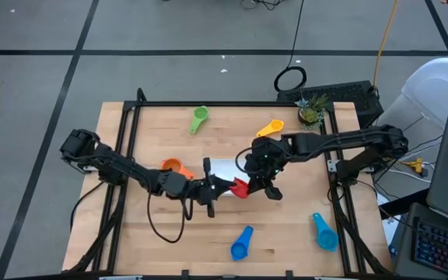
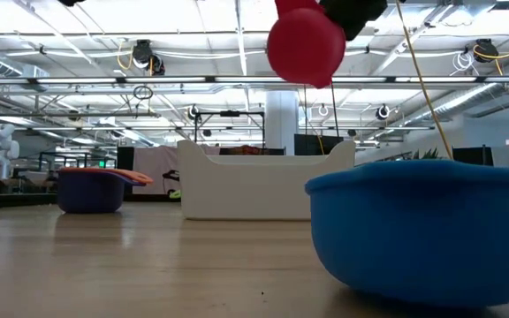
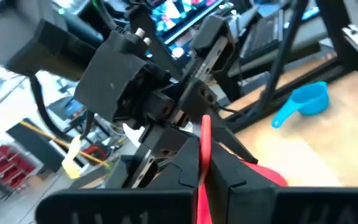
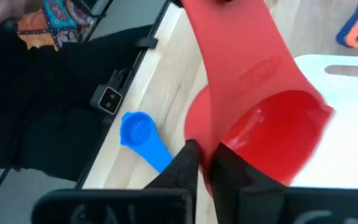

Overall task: Nest measuring cups in basket
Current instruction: Stack the red measuring cup on top of the stacked blue and orange measuring cup

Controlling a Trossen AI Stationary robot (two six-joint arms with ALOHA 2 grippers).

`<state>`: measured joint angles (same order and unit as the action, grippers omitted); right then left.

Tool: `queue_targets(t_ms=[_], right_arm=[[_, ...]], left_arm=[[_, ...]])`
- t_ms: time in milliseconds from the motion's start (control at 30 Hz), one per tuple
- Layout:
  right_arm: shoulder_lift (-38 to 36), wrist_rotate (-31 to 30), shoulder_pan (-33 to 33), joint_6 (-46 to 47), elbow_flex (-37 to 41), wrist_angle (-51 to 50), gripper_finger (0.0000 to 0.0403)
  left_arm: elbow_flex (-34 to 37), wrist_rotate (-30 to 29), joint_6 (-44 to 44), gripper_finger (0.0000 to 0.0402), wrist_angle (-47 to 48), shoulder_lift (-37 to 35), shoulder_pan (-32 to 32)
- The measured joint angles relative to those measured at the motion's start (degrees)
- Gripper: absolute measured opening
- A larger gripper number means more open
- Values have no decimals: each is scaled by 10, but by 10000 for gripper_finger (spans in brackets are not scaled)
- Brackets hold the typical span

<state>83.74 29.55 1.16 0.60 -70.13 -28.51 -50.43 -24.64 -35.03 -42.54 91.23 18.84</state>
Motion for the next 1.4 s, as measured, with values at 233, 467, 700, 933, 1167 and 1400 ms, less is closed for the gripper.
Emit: queue_targets(t_ms=[233, 467, 700, 933, 1167, 1400], right_arm=[[0, -16, -5, -14, -3, 8, 97], [-18, -65, -4, -47, -2, -9, 176], [-24, -124, -11, -55, 1, -17, 210], [-25, -132, -11, -55, 0, -57, 209], [-29, -266, -11, -51, 0, -148, 208], [-29, -406, -11, -10, 0, -239, 208]], left_arm=[[-5, -46, -22, 4, 15, -34, 14], [-7, -70, -33, 4, 19, -61, 29], [-8, -56, -28, 4, 28, -94, 39], [-9, -162, -55, 4, 113, -114, 46], [-9, -278, -23, 4, 266, -138, 53], [-8, -414, 8, 4, 443, -136, 73]])
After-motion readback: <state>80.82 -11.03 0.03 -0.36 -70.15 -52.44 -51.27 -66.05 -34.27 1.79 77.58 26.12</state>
